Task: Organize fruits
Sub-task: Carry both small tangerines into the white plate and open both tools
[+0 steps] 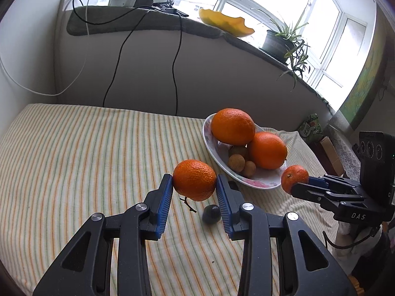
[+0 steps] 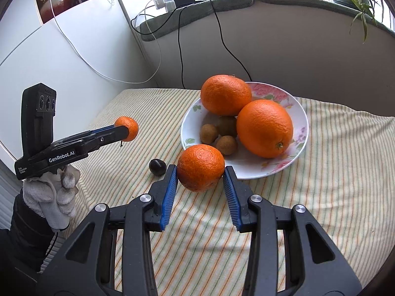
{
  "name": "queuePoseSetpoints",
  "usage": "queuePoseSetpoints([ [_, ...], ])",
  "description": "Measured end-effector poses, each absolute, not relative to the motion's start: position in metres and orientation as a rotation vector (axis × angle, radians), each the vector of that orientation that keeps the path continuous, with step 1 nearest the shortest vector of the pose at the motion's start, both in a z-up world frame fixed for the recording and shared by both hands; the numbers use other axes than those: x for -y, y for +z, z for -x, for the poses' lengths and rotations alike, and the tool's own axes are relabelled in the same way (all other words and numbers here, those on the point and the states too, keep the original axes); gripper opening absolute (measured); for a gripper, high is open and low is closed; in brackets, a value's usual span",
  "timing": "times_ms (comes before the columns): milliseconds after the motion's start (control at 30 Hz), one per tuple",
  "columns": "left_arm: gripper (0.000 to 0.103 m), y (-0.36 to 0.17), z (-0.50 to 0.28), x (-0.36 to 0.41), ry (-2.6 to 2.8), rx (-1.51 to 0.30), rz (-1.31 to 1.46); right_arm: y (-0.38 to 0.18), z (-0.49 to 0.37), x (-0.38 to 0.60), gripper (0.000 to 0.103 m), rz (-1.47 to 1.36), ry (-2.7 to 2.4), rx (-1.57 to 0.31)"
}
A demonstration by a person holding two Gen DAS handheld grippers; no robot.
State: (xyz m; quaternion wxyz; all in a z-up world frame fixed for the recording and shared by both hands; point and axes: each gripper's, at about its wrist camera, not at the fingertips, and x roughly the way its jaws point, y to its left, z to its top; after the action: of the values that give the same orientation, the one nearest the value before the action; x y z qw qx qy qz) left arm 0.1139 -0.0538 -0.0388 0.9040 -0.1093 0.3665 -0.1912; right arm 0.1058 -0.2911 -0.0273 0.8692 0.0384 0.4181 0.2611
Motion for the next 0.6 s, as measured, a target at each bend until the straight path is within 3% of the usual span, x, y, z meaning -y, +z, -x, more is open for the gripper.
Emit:
queuePoseSetpoints([
  [600,0.034,-0.038,-0.131,0.152,-0.557,-0.788,0.147,-0.012,-0.153,0.355,0.04,-0.129,0.459,-0.829],
])
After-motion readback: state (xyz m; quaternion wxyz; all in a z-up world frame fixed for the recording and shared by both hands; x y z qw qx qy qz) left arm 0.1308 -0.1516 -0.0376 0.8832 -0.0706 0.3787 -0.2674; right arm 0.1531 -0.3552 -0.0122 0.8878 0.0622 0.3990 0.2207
